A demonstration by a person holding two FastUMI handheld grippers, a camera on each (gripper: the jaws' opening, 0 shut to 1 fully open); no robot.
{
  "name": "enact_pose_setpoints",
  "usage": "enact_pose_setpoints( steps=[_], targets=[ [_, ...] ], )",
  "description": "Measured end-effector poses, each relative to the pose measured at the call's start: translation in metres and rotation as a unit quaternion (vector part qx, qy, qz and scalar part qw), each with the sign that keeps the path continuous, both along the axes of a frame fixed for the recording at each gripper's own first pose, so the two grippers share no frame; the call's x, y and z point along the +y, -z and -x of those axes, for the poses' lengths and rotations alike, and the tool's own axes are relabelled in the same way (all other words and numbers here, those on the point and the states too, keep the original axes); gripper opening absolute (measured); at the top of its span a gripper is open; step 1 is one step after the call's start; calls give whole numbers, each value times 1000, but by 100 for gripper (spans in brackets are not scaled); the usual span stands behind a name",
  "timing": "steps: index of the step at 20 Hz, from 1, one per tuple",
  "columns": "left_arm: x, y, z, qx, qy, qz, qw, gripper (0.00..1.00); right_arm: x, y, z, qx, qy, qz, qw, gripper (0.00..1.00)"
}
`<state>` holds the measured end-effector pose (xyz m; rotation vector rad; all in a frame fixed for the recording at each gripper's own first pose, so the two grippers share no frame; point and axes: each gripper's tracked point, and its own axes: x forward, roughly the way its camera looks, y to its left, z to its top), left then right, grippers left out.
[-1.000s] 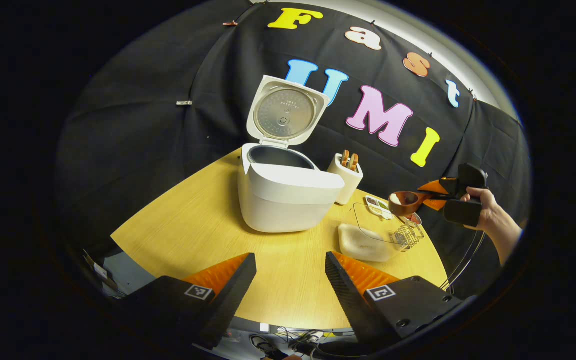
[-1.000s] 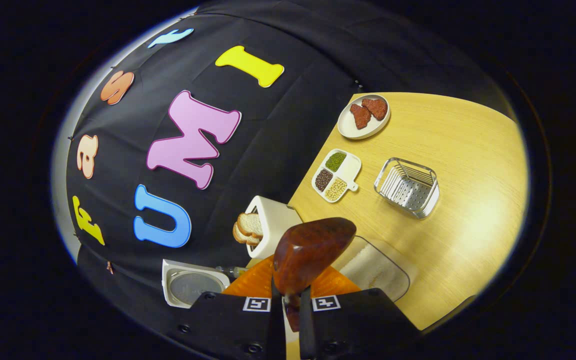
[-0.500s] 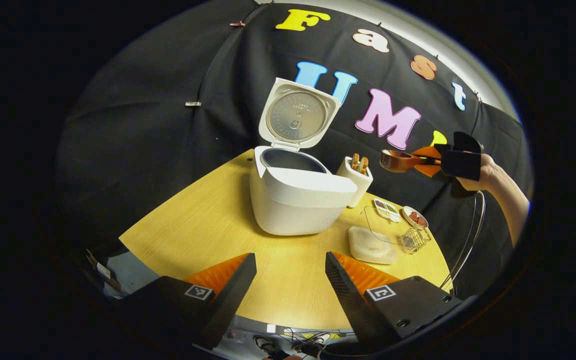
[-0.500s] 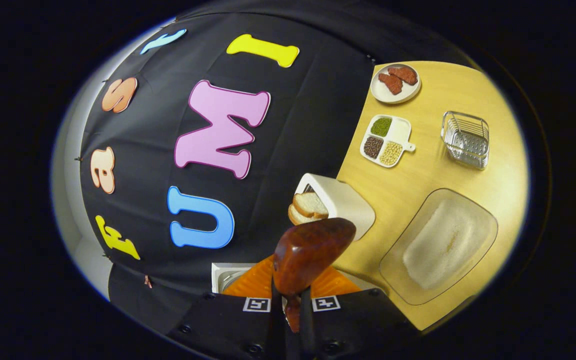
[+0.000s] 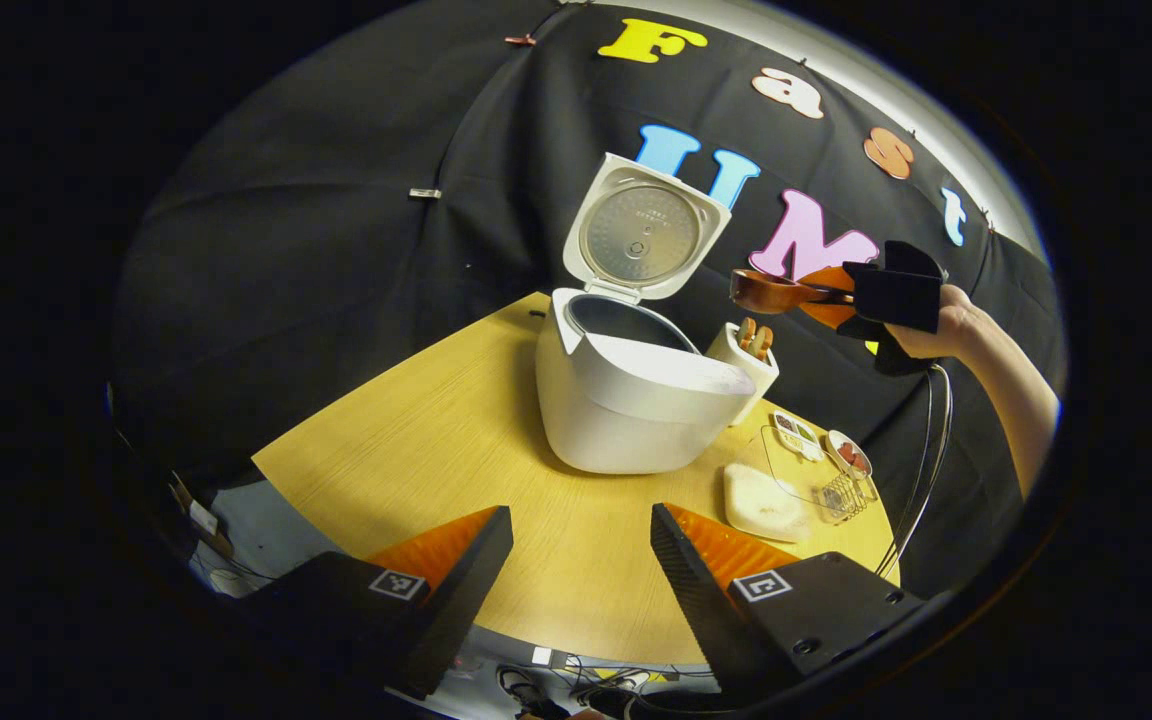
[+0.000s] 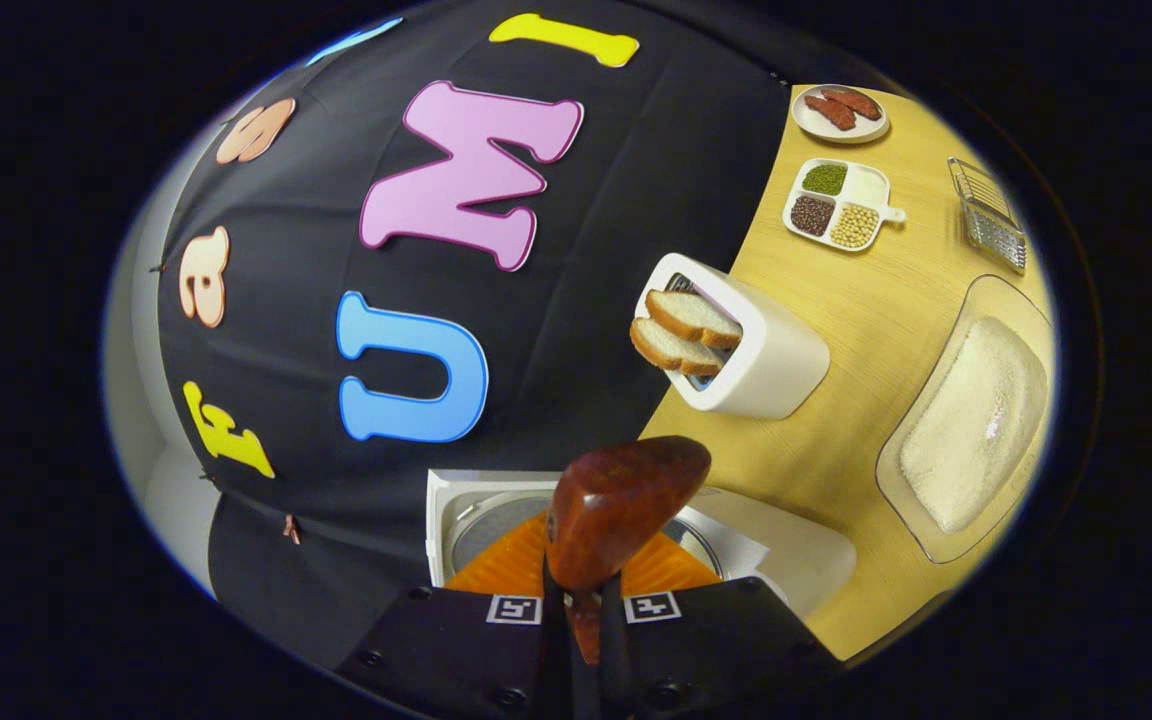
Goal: Close the left gripper, press the button to open the rice cooker; take a wooden spoon from the chopstick holder with the right hand, scoop a spoonful of rice and pour it into the rice cooker, then put the wooden spoon back into the chopstick holder.
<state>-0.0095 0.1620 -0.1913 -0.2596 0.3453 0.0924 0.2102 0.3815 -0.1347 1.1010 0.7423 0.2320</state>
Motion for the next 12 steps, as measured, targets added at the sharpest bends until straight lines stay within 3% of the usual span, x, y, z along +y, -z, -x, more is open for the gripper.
enact_pose_setpoints(
  steps=[6, 9, 12],
  targets=[
    [18, 3, -2, -2, -6, -21, 1000, 96, 57, 17, -7, -68, -45, 86, 993, 15],
    [24, 6, 2, 3, -11, -12, 1000, 96, 78, 15, -6, -135, -80, 151, 976, 15],
    [28, 11, 6, 5, -16, -4, 1000, 96, 96, 20, -7, -193, -111, 211, 952, 14]
  ],
)
